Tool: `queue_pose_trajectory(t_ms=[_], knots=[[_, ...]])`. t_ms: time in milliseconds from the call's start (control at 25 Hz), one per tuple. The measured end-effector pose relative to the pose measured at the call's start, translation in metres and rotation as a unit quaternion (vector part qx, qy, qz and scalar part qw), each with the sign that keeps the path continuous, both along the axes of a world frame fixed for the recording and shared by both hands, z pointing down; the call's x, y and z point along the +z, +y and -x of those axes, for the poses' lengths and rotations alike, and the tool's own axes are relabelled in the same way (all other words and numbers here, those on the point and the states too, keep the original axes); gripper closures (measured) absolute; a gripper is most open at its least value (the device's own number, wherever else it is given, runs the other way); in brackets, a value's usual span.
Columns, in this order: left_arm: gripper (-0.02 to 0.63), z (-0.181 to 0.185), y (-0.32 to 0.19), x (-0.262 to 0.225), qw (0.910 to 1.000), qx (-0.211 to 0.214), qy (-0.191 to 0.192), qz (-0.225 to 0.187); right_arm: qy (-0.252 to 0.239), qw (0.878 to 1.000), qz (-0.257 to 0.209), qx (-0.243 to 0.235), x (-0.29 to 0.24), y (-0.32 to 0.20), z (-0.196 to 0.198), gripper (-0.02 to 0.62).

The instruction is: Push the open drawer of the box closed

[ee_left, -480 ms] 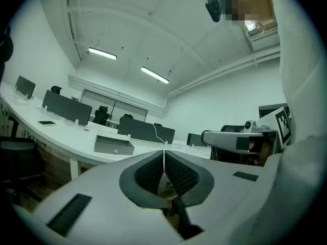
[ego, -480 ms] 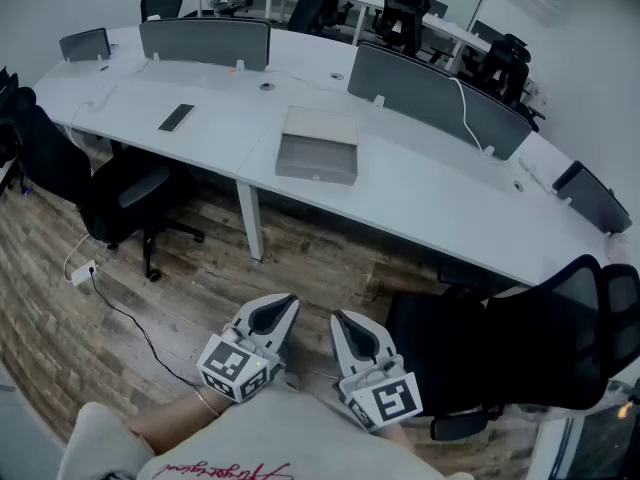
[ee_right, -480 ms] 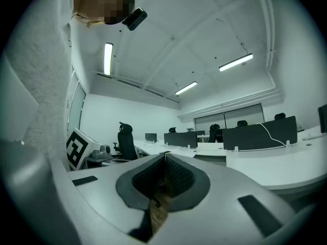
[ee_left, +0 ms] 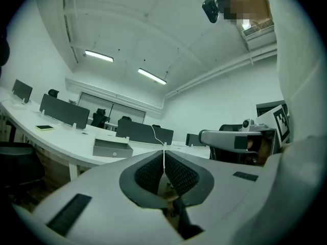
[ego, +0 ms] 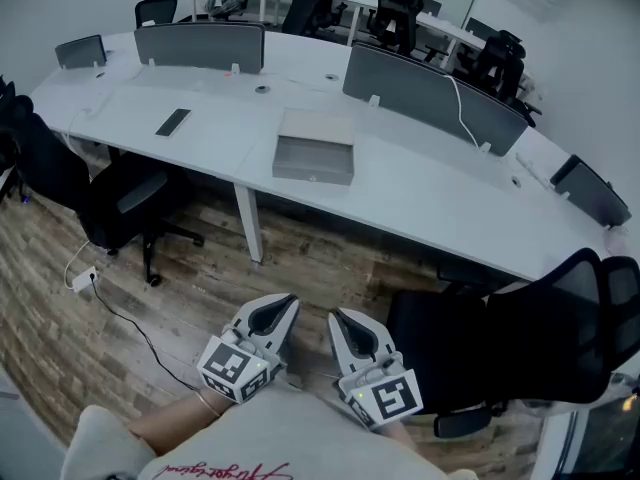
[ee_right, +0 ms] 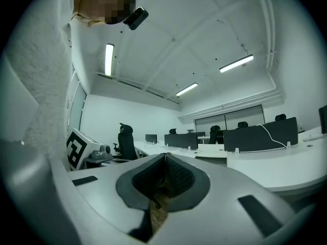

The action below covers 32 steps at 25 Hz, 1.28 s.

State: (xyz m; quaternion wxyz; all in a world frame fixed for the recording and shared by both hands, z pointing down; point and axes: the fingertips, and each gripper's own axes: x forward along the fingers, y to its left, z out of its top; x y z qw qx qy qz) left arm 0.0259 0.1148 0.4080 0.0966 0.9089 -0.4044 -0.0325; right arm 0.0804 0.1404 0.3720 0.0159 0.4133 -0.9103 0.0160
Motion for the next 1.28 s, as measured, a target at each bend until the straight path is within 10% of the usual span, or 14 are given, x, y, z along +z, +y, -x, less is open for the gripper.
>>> queue_pose_trajectory(t_ms=[1280], knots=[[0.584, 0.007, -0.026, 0.008, 0.9998, 0.011, -0.002, 0.014, 0.013, 1.000, -0.014, -0.007, 0.003, -0.031, 0.013, 0.575]])
